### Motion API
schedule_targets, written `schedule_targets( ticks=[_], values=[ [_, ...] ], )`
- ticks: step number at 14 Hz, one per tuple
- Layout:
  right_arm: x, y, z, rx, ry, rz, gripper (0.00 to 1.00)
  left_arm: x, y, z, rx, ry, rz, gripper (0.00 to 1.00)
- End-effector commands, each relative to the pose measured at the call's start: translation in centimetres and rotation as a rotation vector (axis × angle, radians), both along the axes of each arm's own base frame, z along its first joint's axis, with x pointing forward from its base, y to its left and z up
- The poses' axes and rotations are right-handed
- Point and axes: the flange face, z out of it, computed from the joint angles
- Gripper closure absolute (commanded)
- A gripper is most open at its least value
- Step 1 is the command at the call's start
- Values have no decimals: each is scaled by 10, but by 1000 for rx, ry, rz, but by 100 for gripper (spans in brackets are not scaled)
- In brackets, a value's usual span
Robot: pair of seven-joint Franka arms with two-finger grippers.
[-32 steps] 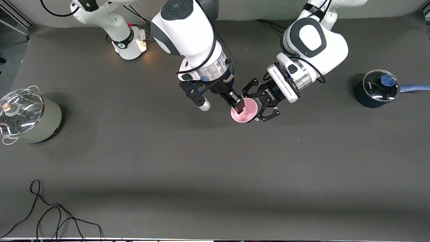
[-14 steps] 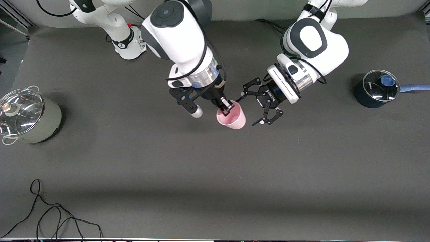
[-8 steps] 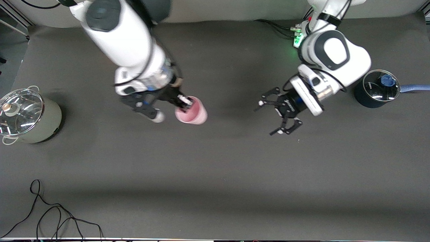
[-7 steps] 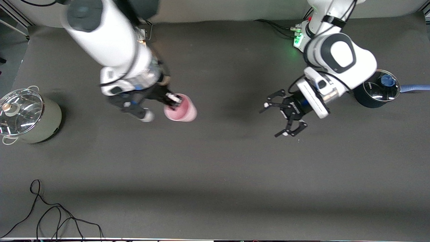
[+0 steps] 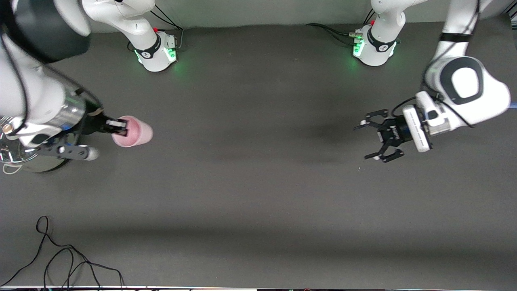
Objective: Transfer pink cup from left to right arm
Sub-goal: 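Carry the cup with the right gripper toward the steel pot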
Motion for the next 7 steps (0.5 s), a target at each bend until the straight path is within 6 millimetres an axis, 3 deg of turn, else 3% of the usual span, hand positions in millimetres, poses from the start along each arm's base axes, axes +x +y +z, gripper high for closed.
schedule_targets(
  ticks=[1,3,7],
  values=[
    [-11,-49,-45,29,-26,87,100,-2,31,17,114,153,-22,1],
    [-22,-83,-97,40,-79,84,100,0,53,31,238,279,4,1],
    [-49,-96,-184,32,-164,76,100,13,68,83,503,464,134,0]
  ],
)
